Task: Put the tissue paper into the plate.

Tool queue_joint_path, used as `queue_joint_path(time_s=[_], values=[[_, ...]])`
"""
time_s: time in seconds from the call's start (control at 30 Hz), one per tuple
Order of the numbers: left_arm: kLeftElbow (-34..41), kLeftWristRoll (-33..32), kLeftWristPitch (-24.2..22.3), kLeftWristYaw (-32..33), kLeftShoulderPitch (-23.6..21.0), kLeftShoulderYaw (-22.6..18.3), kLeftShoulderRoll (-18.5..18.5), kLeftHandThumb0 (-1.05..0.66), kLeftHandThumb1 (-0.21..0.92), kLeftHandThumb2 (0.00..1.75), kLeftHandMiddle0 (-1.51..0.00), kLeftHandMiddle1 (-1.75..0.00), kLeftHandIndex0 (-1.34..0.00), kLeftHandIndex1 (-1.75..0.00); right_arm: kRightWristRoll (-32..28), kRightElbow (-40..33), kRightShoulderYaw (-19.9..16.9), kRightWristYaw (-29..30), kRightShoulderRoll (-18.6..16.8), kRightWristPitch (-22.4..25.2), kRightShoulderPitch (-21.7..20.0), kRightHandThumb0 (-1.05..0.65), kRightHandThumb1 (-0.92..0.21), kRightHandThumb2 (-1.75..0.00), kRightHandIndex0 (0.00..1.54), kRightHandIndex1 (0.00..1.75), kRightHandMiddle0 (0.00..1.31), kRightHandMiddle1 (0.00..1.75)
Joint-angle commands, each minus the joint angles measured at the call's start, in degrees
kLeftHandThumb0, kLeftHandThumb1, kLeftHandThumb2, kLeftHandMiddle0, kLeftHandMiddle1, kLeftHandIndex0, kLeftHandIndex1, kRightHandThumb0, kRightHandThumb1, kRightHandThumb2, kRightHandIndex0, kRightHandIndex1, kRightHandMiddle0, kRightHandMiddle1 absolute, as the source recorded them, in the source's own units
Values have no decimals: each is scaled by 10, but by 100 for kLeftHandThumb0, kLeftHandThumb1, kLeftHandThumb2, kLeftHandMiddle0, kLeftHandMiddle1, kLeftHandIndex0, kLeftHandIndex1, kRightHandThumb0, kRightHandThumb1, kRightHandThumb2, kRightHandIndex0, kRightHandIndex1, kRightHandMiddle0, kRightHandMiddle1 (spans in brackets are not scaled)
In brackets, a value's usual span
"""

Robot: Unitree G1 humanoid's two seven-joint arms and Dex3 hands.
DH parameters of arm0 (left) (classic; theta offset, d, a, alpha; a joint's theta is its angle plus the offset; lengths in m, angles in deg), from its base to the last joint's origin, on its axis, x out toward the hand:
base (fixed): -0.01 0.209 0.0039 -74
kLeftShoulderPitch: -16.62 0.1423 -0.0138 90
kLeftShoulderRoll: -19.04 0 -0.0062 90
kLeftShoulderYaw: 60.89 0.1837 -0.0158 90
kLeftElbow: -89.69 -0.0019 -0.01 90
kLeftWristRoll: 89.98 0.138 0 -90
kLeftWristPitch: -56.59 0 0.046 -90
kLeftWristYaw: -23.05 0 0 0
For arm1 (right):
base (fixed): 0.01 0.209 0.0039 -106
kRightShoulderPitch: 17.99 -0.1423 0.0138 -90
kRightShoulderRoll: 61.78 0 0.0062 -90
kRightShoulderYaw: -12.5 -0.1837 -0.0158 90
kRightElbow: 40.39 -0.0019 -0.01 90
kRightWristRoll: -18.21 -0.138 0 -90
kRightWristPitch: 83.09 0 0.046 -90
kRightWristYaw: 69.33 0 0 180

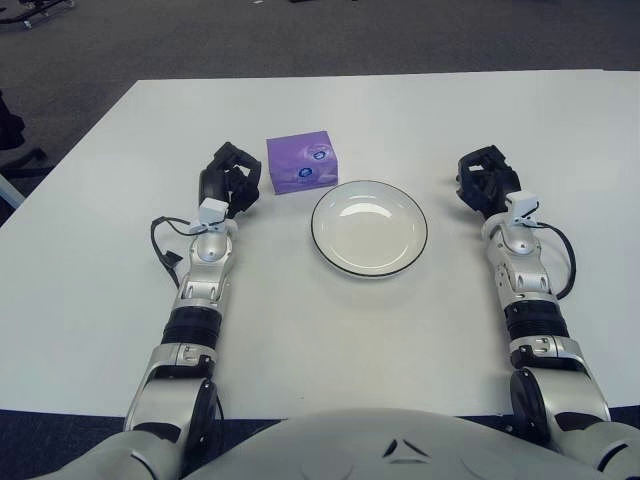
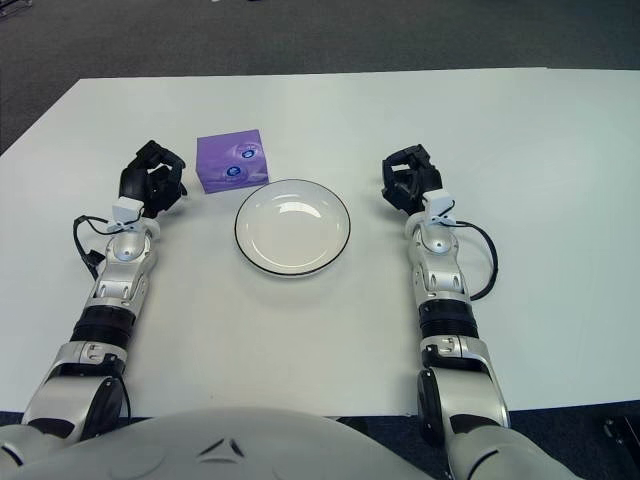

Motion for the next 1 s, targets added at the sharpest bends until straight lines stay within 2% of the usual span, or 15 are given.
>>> queue_joint_path(time_s=[0.0, 0.17, 0.23, 0.33, 0.47, 0.77, 0.97], values=[[-74, 41, 78, 38, 72, 19, 22, -39, 92, 47, -88, -175, -62, -175, 6, 28, 12, 2, -42, 6, 71, -37, -77, -70, 67, 175, 31, 173], [-108, 101, 157, 96, 62, 31, 8, -39, 92, 47, -84, -175, -62, -175, 7, 21, 13, 3, -43, 10, 75, -37, -77, -70, 67, 175, 31, 173], [-89, 141, 168, 132, 65, 39, 4, -40, 92, 47, -83, -175, -62, -175, 7, 17, 14, 3, -43, 13, 77, -37, -77, -70, 67, 175, 31, 173], [-5, 218, 123, 174, 79, 50, -4, -40, 92, 47, -82, -175, -62, -175, 7, 9, 15, 3, -43, 16, 81, -37, -77, -70, 67, 175, 31, 173], [75, 281, 72, 189, 89, 55, -16, -40, 92, 48, -83, -175, -64, -175, 8, 0, 17, 5, -45, 21, 86, -37, -77, -70, 67, 175, 31, 173], [146, 333, 25, 192, 88, 64, -35, -38, 92, 49, -85, -175, -63, -170, 14, -17, 21, 8, -51, 30, 94, -37, -77, -70, 67, 175, 31, 173], [181, 387, 12, 209, 62, 74, -62, -35, 92, 47, -84, -175, -63, -161, 16, -27, 24, 11, -53, 38, 97, -37, -77, -70, 67, 175, 31, 173]])
